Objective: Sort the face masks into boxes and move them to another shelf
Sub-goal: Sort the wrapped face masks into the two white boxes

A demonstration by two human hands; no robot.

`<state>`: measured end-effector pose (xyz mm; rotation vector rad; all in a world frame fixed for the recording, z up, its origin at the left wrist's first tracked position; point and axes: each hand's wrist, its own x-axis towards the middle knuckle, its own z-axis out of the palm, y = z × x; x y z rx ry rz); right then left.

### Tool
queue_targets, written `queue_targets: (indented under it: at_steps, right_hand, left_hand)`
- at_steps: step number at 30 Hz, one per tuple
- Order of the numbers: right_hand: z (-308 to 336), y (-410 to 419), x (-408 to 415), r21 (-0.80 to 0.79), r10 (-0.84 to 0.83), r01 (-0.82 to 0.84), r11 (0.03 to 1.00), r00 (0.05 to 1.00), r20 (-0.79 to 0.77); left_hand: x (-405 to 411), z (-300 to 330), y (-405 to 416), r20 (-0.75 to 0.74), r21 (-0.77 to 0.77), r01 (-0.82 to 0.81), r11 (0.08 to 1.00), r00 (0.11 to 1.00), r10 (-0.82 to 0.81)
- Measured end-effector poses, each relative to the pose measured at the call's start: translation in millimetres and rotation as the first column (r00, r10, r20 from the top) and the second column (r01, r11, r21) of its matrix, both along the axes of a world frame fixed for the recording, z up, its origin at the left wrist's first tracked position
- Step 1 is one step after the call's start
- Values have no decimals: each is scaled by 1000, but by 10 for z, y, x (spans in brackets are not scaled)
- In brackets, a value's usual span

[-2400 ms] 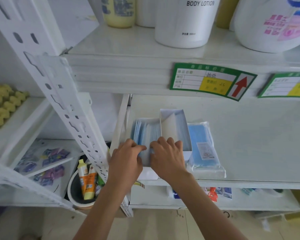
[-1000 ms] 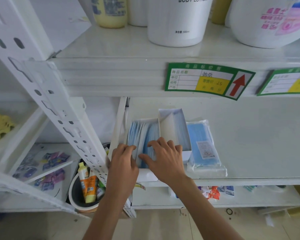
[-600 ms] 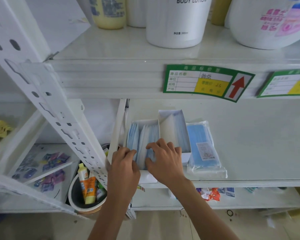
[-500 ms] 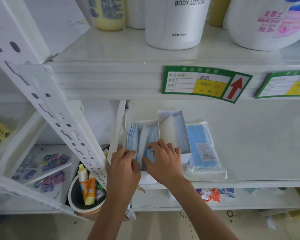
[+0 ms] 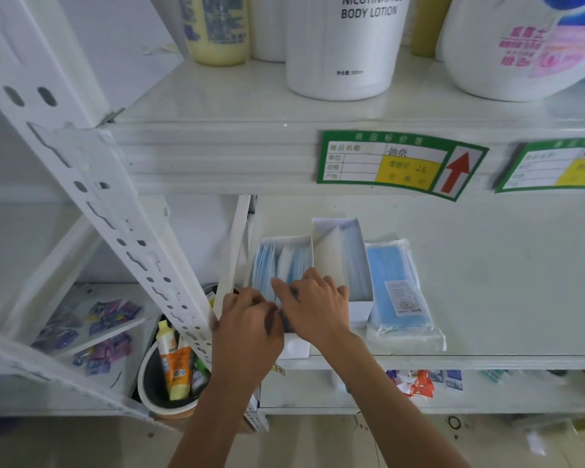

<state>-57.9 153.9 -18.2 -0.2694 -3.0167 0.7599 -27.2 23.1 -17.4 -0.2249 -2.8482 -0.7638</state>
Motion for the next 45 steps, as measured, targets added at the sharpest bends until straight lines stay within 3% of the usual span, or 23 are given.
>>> queue_targets:
  at_steps: [5, 11, 21, 31, 45]
  right_hand:
    - [12, -18, -42, 77, 6, -6, 997, 1000, 0]
    - [-15, 36, -36, 21, 6, -5, 1000, 999, -31]
    - [-31, 64, -68, 76, 13, -14, 997, 1000, 3]
    - [-39, 78, -18, -3, 17, -17, 1000, 998, -53]
    - [33, -31, -8, 66, -67, 68, 996, 998, -20]
  left_hand:
    - [56, -58, -38, -49, 118, 16, 993, 999, -10]
    - [4, -45, -43, -7, 305, 7, 952, 1000, -5]
    - [-51, -27, -44, 64, 315, -17, 949, 998, -3]
    - [16, -11, -36, 38, 307, -13, 952, 999, 2]
    - [24, -1, -86, 40, 317, 7, 948, 999, -20]
